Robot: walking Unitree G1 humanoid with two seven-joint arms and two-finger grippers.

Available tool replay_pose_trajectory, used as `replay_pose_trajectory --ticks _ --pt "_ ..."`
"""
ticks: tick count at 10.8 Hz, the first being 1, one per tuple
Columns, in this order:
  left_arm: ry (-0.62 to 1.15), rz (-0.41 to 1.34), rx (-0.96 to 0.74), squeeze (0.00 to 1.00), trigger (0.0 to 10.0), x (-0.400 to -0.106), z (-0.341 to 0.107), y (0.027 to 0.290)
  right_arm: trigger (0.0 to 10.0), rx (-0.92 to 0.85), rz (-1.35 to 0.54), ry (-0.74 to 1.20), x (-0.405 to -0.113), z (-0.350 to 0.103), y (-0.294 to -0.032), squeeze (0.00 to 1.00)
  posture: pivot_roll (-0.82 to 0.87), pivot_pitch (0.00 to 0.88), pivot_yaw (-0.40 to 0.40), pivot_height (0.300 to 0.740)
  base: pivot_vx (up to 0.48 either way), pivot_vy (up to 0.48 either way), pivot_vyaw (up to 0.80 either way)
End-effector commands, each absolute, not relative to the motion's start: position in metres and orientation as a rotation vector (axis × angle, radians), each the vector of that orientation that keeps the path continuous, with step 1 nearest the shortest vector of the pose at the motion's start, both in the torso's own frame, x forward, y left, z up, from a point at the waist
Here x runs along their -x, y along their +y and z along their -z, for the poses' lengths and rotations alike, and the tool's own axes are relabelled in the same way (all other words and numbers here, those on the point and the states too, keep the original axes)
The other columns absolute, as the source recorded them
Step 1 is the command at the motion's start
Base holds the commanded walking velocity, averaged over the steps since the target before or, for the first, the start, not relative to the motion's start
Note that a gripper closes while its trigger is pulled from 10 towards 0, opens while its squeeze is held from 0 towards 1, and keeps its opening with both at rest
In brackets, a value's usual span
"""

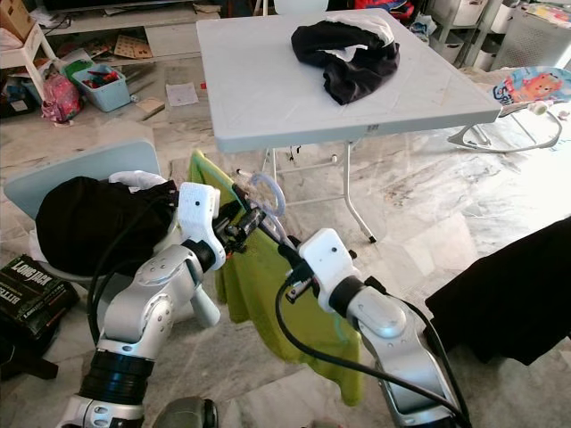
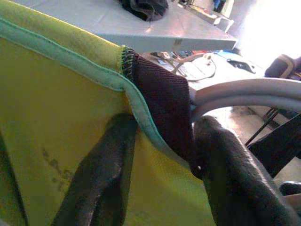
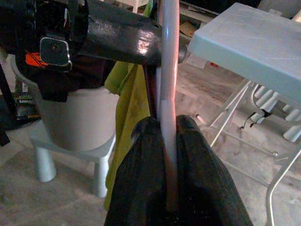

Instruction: Hang hanger

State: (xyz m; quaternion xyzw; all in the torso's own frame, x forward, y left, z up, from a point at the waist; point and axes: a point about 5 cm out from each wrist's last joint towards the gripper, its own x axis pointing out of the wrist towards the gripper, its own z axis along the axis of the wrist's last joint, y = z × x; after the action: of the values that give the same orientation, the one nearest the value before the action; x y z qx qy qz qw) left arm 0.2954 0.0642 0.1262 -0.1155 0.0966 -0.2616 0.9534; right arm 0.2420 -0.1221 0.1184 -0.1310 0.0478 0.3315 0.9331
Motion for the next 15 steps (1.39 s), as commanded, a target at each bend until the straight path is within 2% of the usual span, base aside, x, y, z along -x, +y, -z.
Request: replay_pose_trajectory --ticks 1,7,9,12,15 --pt "0.2 0.522 0.218 0.0 0.0 -0.298 -0.126 0.066 10.0 0.263 -0.665 0.038 -0.245 -0.131 -0.122 0.0 -0.1 0.0 -0.025 0.74 0.0 0.0 0.0" --pt "0.191 0.502 0.216 0.0 0.0 -0.302 -0.127 0.068 10.0 0.282 -0.602 0.035 -0.252 -0.129 -0.125 0.0 -0.1 0.0 -0.024 0.74 0.0 0.0 0.0" --pt "0.187 0.499 0.215 0.0 0.0 -0.301 -0.127 0.068 10.0 0.313 -0.544 0.038 -0.259 -0.127 -0.129 0.0 -0.09 0.0 -0.027 0.74 0.0 0.0 0.0" --pt "0.176 0.474 0.19 0.0 0.0 -0.302 -0.128 0.076 10.0 0.359 -0.362 0.039 -0.276 -0.128 -0.149 0.0 -0.09 0.0 -0.029 0.74 0.0 0.0 0.0" --pt "0.175 0.506 0.176 0.0 0.0 -0.3 -0.128 0.07 10.0 0.343 -0.299 -0.01 -0.29 -0.139 -0.142 0.0 -0.09 0.0 -0.027 0.74 0.0 0.0 0.0"
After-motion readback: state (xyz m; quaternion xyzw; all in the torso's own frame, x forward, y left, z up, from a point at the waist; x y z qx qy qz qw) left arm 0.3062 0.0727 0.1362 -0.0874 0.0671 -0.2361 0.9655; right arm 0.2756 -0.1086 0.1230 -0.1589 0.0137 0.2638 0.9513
